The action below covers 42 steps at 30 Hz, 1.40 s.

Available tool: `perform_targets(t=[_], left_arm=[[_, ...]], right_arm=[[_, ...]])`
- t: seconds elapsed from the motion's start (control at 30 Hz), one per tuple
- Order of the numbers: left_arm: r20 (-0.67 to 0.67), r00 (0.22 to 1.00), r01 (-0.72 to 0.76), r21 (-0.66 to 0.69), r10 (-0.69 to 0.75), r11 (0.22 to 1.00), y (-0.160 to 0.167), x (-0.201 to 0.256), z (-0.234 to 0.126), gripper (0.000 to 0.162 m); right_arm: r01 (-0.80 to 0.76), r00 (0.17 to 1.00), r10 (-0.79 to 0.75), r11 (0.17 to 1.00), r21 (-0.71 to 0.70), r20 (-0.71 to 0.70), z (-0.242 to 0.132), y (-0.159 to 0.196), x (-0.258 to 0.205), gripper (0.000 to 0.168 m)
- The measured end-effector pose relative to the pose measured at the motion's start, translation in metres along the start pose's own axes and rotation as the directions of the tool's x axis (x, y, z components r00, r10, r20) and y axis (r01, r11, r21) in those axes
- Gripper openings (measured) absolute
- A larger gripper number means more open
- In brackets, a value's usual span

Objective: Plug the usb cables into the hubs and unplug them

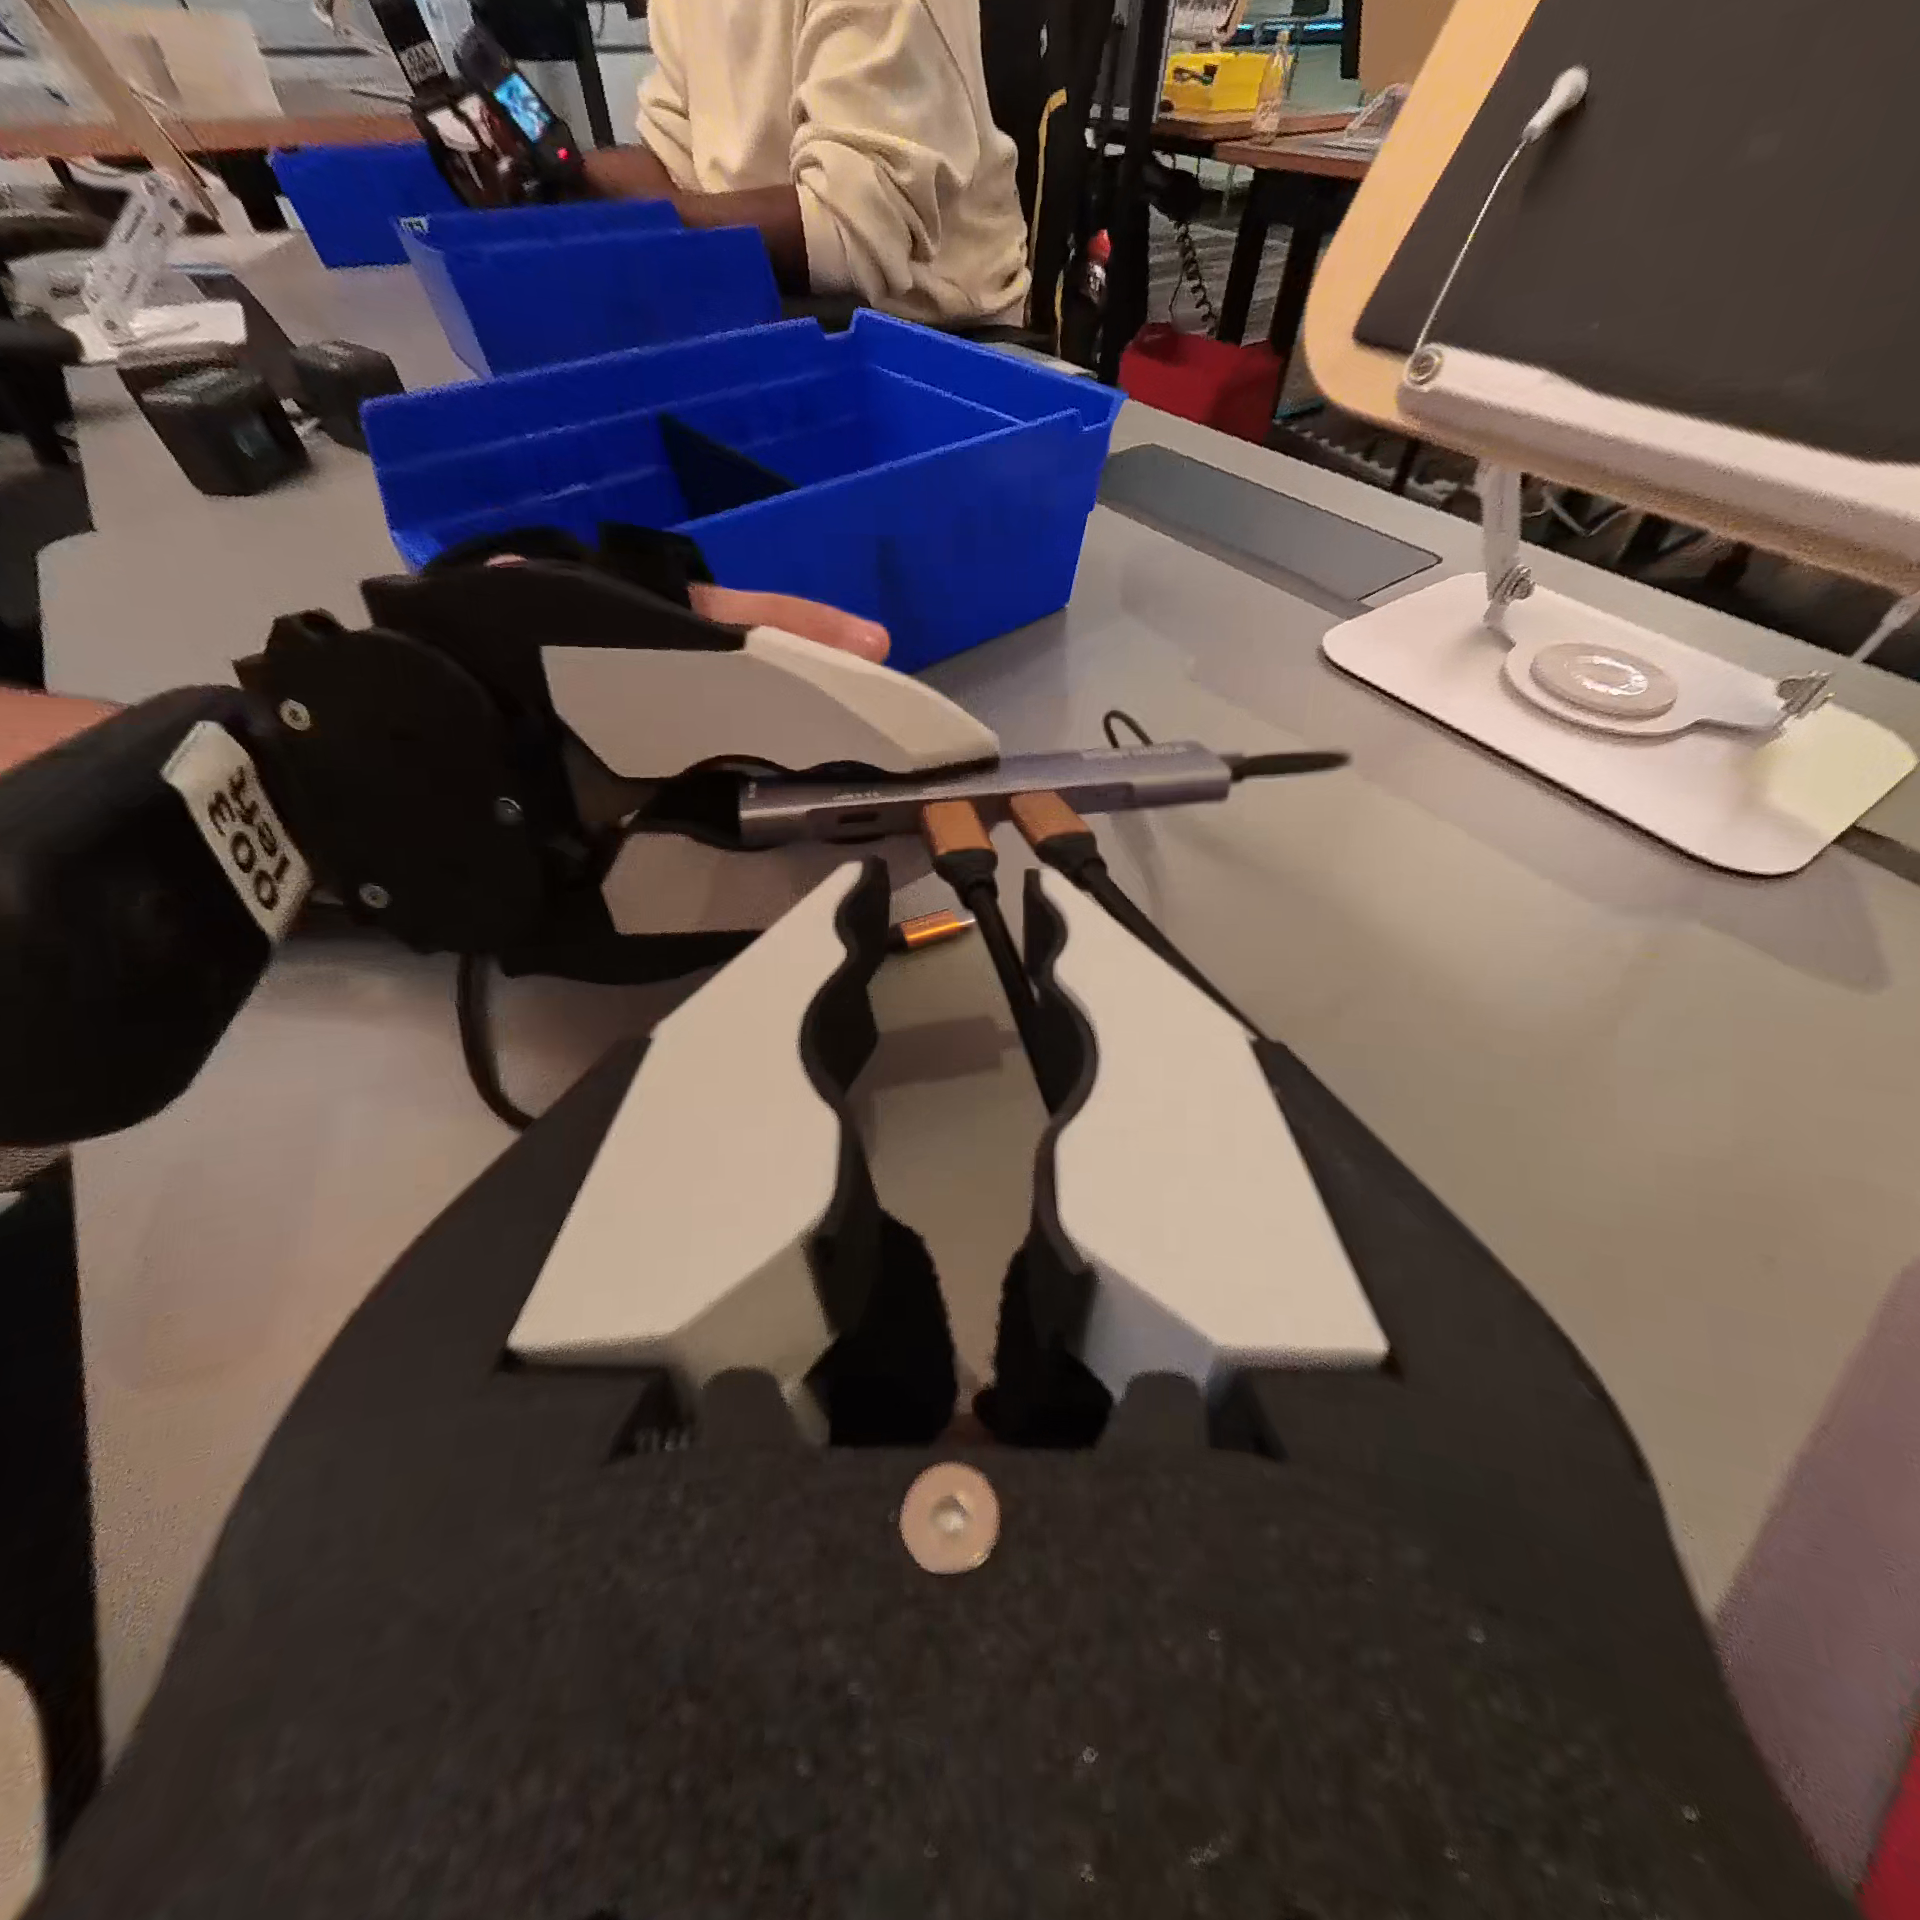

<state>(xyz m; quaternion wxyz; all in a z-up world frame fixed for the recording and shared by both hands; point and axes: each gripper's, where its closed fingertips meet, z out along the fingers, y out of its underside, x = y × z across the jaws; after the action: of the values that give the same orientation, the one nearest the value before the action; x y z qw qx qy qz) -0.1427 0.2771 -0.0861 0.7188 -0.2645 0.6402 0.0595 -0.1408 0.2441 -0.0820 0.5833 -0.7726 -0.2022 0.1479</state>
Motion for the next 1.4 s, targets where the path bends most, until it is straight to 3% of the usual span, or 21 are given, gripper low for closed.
perform_targets(t=[0.27, 0.47, 0.77, 0.9, 1.07, 1.4], left_arm=[[-0.01, 1.0, 0.008, -0.003, -0.008, 1.0, -0.006, 0.007, 0.0, 0.009], [-0.068, 0.995, 0.076, 0.069, -0.072, 0.995, -0.016, 0.016, -0.001, 0.009], [-0.076, 0.995, 0.065, 0.037, -0.062, 0.997, -0.012, 0.019, 0.002, 0.009], [-0.084, 0.992, 0.102, 0.058, -0.097, 0.993, -0.013, 0.019, 0.001, 0.009], [-0.097, 0.987, 0.129, -0.009, -0.129, 0.992, 0.001, 0.018, 0.004, 0.01], [-0.076, 0.996, 0.052, -0.003, -0.052, 0.999, 0.0, 0.019, 0.004, 0.01]], right_arm=[[-0.012, 1.0, 0.012, 0.999, 0.032, -0.015, -0.001, -0.002, -0.001, 0.011], [0.059, 0.998, -0.057, 0.998, -0.03, 0.039, 0.002, 0.007, -0.016, 0.01], [0.166, 0.985, -0.168, 0.984, -0.064, -0.026, 0.005, 0.011, -0.011, 0.01], [0.142, 0.99, -0.143, 0.988, -0.054, -0.007, 0.005, 0.011, -0.013, 0.01], [0.112, 0.992, -0.115, 0.992, -0.063, -0.042, 0.0, 0.01, -0.003, 0.01], [0.096, 0.993, -0.1, 0.992, -0.077, -0.055, 0.005, 0.011, -0.008, 0.01]])
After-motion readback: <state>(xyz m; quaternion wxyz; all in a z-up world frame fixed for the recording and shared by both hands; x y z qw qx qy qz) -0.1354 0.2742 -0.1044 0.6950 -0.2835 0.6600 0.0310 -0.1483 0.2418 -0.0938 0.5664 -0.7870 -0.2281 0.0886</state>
